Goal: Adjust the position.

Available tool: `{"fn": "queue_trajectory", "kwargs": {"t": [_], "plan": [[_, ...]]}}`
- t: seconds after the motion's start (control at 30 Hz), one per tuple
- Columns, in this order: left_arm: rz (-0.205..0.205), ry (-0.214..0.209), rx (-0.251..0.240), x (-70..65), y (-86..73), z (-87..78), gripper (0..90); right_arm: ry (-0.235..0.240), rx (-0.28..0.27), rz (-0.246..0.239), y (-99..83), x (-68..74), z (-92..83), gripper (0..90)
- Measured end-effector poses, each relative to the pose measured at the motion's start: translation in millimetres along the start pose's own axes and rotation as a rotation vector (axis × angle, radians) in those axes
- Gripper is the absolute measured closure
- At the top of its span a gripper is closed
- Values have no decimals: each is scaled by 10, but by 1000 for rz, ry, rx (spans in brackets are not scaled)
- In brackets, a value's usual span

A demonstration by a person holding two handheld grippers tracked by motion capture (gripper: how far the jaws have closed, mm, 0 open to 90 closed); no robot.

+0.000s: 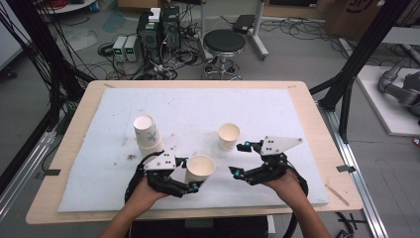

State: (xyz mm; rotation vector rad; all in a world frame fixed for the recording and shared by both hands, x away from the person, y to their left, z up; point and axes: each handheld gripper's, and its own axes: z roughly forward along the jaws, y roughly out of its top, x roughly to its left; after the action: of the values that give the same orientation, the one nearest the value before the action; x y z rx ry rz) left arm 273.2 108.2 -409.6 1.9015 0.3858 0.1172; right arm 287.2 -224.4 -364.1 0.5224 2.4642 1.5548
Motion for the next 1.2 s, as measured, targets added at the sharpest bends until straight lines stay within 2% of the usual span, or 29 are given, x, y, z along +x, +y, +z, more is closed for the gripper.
{"fn": "queue_trajectory", "kwargs": {"t": [0.2, 0.27, 0.4, 0.57, 0.9, 1.03, 1.2], "plan": [[-36, 68, -105, 67, -44, -148, 319, -145, -22, 63, -188, -69, -207, 237], [-34, 88, -127, 78, -45, -189, 319, -187, -15, 67, -239, -86, -241, 237], [-34, 113, -169, 90, -44, -252, 320, -232, -10, 87, -339, -118, -290, 237], [-30, 137, -196, 98, -50, -309, 319, -286, -8, 104, -443, -158, -332, 237], [-33, 225, -294, 64, -66, -435, 315, -393, 19, 126, -655, -215, -428, 236], [-19, 262, -303, 59, -77, -464, 315, -439, 11, 135, -708, -224, -526, 237], [-18, 278, -305, 62, -91, -461, 313, -489, -30, 157, -744, -224, -654, 236]]}}
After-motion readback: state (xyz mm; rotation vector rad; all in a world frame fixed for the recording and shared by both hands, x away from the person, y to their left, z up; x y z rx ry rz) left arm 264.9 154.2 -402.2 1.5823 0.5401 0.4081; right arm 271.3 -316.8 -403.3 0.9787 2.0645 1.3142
